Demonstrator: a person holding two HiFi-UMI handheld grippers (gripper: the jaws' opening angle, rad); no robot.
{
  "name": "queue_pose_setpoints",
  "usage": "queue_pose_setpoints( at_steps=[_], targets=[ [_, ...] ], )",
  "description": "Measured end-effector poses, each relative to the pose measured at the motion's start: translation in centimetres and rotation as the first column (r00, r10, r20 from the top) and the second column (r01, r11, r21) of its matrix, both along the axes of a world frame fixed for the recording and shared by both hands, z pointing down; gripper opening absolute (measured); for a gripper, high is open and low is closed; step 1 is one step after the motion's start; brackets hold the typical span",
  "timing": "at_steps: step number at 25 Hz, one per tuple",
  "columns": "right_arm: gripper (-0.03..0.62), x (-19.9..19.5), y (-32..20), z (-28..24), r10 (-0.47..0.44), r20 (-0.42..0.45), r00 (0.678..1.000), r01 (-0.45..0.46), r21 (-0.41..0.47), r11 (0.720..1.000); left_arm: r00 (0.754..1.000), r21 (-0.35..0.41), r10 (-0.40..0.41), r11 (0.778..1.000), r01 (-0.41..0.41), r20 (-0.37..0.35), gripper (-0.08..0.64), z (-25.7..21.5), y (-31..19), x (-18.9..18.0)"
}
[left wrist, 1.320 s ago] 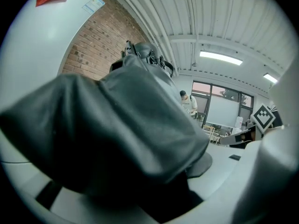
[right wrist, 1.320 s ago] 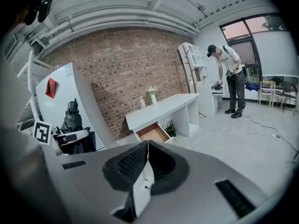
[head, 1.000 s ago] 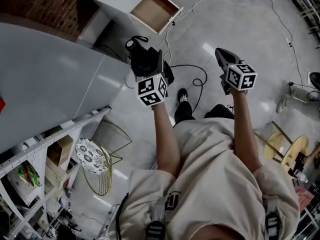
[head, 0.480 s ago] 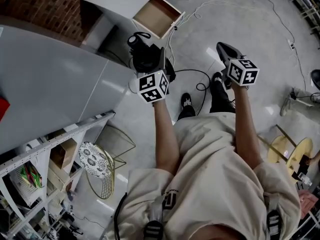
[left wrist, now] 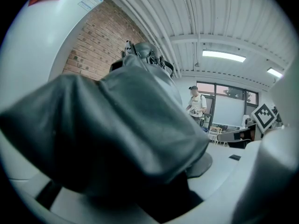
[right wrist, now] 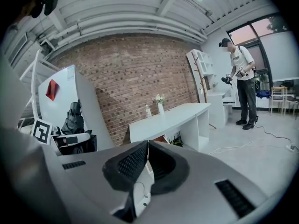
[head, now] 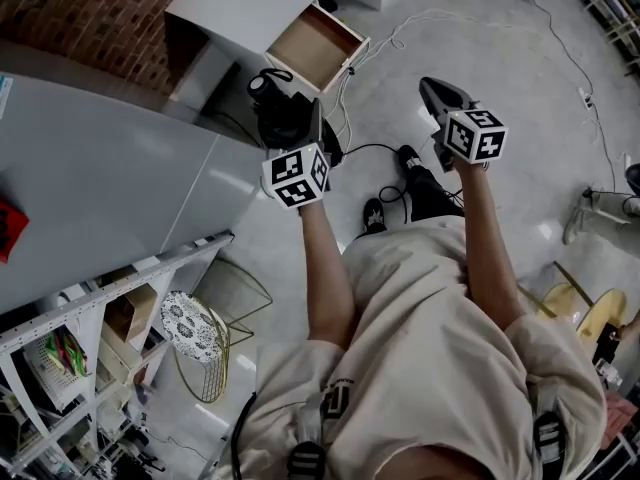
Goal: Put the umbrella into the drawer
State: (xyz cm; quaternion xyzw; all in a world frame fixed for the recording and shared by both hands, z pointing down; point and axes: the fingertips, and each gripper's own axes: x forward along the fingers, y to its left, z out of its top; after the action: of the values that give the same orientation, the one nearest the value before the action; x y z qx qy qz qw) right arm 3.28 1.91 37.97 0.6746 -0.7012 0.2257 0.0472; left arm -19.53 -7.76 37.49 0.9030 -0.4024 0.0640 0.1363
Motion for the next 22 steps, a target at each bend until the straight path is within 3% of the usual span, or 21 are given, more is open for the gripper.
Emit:
queue_pose_setpoints(
  at_steps=[4, 11, 15, 22],
  targets=[
    [0.067, 1.8, -1.9, 0.8, -0.019, 0.021, 1.0, 0.019, 0.001, 1.0, 1.0, 0.004, -0.019, 1.0, 0.019, 0.017, 0.262, 0.5, -1.3, 1.6],
    [0.067, 4.9, -8.9, 0.4, -0.142, 0.012, 0.99, 0.142, 0.008, 0.99, 0.995, -0.024, -0.083, 0.996, 0.084, 0.054, 0.262, 1.6, -5.7, 5.4],
    [0.067, 7.6, -12.3, -0.9, -0.237, -0.011, 0.971, 0.237, 0.036, 0.971, 0.985, -0.029, -0.164, 0.986, 0.165, 0.052, 0.262, 1.6, -8.4, 8.1],
    [0.067, 11.1, -17.9, -1.1, -0.361, 0.033, 0.932, 0.36, 0.038, 0.932, 0.973, -0.049, -0.214, 0.975, 0.219, 0.091, 0.262, 0.5, -10.6, 13.8]
  ],
)
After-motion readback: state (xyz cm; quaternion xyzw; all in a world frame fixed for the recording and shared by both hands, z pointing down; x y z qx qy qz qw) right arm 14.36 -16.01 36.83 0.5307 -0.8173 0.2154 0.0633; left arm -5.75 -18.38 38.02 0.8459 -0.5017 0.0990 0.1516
